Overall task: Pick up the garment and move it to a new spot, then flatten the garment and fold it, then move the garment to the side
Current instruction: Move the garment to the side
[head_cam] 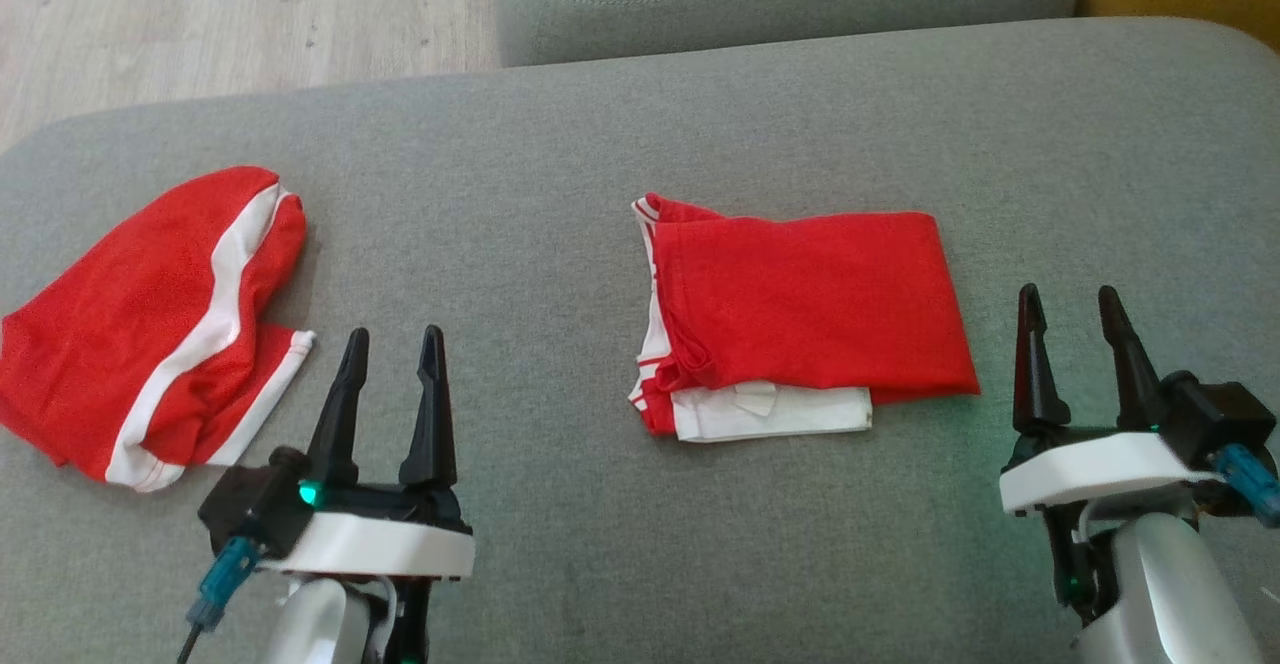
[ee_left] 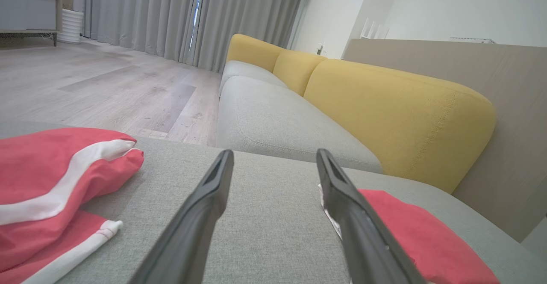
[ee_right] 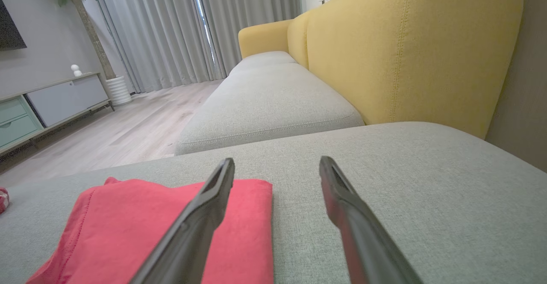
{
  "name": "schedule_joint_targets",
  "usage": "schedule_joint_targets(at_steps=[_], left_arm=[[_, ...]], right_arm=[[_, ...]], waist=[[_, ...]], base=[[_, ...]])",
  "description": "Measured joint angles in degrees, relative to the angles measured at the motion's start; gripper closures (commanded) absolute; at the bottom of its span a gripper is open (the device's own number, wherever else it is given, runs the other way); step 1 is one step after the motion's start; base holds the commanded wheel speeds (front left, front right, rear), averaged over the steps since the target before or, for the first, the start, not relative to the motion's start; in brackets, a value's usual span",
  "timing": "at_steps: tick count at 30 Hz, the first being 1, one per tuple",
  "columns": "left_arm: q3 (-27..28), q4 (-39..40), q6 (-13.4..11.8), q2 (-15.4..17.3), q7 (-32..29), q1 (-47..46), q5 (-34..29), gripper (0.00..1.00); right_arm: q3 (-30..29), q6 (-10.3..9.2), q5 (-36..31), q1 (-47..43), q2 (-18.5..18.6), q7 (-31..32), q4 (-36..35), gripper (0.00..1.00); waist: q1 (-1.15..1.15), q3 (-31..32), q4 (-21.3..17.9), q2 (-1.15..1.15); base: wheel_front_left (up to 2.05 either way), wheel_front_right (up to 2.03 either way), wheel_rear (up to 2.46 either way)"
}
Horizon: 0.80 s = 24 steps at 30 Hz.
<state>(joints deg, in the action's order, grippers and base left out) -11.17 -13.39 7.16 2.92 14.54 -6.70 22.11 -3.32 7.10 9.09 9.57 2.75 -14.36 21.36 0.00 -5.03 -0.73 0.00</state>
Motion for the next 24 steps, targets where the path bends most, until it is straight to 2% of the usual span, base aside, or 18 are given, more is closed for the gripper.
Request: schedule_joint_targets(at_steps=[4, 12, 20, 24], left_arm=[[-0.2, 0.0, 0.0, 0.0, 0.0, -0.2, 0.0, 0.00], [-1.8, 0.0, 0.0, 0.0, 0.0, -2.5, 0.2, 0.00], [-2.7, -0.2, 0.0, -0.1, 0.0, -3.9, 0.2, 0.00], [-3.4, -0.3, 0.0, -0.1, 0.0, -4.7, 0.2, 0.00]], right_arm=[[-1.0, 0.00, -0.7, 1.0, 0.0, 0.1, 2.0, 0.00], [-2.7, 0.00, -2.3, 6.5, 0.0, 4.7, 10.0, 0.00], [-2.5, 0.00, -0.5, 12.5, 0.0, 8.3, 22.1, 0.00], [-1.0, 0.00, 0.4, 15.9, 0.5, 7.9, 26.3, 0.00]], waist=[[0.00, -0.6, 0.4, 0.00], [0.00, -2.8, 2.0, 0.00], [0.00, -6.0, 4.5, 0.00], [0.00, -7.5, 5.5, 0.00]], base=[[0.00, 0.00, 0.00], [0.00, 0.00, 0.00], [0.00, 0.00, 0.00], [0.00, 0.00, 0.00]])
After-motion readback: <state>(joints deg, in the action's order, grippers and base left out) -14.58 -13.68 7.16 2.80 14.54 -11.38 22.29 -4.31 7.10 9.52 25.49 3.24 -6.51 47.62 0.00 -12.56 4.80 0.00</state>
